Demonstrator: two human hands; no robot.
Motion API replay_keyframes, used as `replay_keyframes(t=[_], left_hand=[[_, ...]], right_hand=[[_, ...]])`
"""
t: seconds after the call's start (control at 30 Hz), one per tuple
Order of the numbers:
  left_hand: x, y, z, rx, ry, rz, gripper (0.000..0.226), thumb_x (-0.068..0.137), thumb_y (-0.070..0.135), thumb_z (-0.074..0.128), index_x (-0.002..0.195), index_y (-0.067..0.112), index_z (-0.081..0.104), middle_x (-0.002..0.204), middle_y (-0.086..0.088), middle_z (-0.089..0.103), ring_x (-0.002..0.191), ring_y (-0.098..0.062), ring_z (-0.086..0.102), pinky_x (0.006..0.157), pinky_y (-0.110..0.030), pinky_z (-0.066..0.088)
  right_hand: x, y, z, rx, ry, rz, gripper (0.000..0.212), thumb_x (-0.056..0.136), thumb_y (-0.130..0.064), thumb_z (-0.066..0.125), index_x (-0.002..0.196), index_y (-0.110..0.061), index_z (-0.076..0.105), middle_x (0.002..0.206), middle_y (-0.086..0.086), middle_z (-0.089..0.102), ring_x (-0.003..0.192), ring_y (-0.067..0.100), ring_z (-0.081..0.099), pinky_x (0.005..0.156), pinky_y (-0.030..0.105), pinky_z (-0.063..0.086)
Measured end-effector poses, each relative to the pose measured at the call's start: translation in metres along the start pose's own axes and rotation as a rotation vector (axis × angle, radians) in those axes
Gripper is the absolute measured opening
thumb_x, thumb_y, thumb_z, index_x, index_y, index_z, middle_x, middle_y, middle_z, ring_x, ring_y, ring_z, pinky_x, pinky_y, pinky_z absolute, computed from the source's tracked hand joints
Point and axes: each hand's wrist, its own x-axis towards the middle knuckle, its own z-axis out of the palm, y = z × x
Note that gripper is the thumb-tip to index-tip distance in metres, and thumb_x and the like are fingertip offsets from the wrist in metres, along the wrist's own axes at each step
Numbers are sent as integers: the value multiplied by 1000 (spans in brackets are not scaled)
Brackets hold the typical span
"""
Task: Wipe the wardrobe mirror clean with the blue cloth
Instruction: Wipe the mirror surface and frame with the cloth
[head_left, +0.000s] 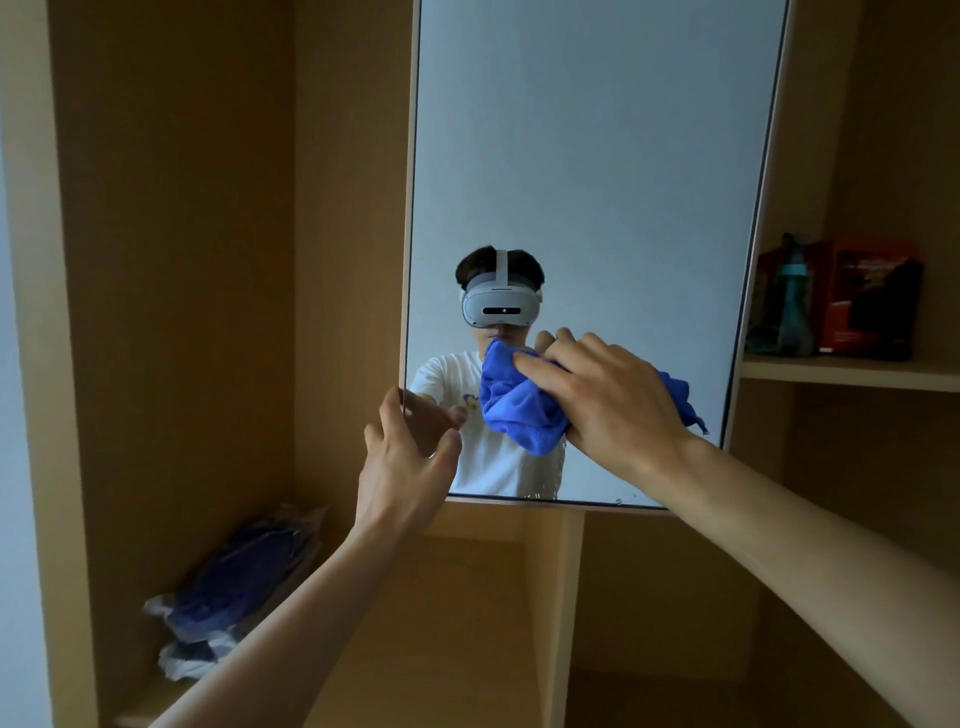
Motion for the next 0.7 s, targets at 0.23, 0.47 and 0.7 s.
replay_keyframes(t=[0.23,0.47,0.7], left_hand=[[-3,11,-4,27,-16,6,82,94,45,58,159,26,10,150,-11,40,123,-31,54,89,-38,44],[0,33,2,2,52,48,88,93,43,61,159,14,10,151,-14,31,136,-33,41,109,-52,42],[-4,38,10,28,96,48,94,93,42,61,161,11,3,155,-16,26,140,-35,34,112,-55,37]], right_hand=[[15,36,-21,50,12,82,43,94,-23,64,136,-28,55,113,-1,62,103,25,58,72,38,52],[34,82,-44,-19,112,174,32,90,-29,65,121,-28,62,96,0,61,91,27,58,62,34,46],[-6,61,-21,74,81,120,39,83,-18,76,120,-20,66,99,2,66,88,30,60,64,38,50]])
